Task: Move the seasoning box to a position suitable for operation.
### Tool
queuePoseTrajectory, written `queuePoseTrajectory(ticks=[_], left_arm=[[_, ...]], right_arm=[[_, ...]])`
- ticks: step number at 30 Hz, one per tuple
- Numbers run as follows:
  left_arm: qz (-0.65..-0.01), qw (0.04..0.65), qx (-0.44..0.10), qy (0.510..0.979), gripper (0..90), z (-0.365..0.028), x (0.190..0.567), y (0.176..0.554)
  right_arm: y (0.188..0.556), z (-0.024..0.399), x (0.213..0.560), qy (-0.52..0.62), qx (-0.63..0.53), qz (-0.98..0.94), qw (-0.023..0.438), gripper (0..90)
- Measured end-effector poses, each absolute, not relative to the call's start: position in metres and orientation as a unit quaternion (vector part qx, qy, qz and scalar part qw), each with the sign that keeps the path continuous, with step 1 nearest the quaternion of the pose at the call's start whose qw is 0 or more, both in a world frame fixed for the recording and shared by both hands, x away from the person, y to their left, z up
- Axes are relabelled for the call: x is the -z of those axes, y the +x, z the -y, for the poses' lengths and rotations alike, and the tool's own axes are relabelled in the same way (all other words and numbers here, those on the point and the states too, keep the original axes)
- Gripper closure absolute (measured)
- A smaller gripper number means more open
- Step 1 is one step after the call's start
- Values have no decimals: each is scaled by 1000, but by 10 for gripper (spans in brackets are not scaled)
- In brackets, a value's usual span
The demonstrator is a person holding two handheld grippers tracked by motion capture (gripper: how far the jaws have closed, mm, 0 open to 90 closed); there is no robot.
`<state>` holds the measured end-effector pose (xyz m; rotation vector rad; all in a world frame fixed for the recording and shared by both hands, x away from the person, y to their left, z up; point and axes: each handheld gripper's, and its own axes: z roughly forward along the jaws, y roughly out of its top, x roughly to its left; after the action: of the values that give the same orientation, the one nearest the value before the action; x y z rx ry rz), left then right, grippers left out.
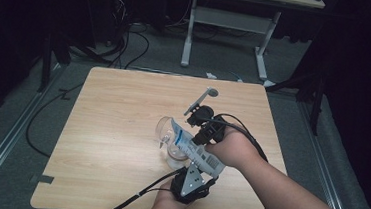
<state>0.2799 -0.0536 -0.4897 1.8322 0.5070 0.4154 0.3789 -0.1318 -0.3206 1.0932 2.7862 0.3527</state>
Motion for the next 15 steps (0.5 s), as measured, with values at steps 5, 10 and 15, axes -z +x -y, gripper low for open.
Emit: queuePoseTrajectory(ticks=[5,10,15], left_arm=[[-213,563,-180,778,591,53,490,279],[-213,563,-180,778,591,53,489,279],[-212,563,-181,778,592,53,489,278]], right_arm=[[379,132,320,359,-118,-924,62,900],[378,132,320,356,-118,-925,62,900],[378,132,320,353,-120,-926,61,900]])
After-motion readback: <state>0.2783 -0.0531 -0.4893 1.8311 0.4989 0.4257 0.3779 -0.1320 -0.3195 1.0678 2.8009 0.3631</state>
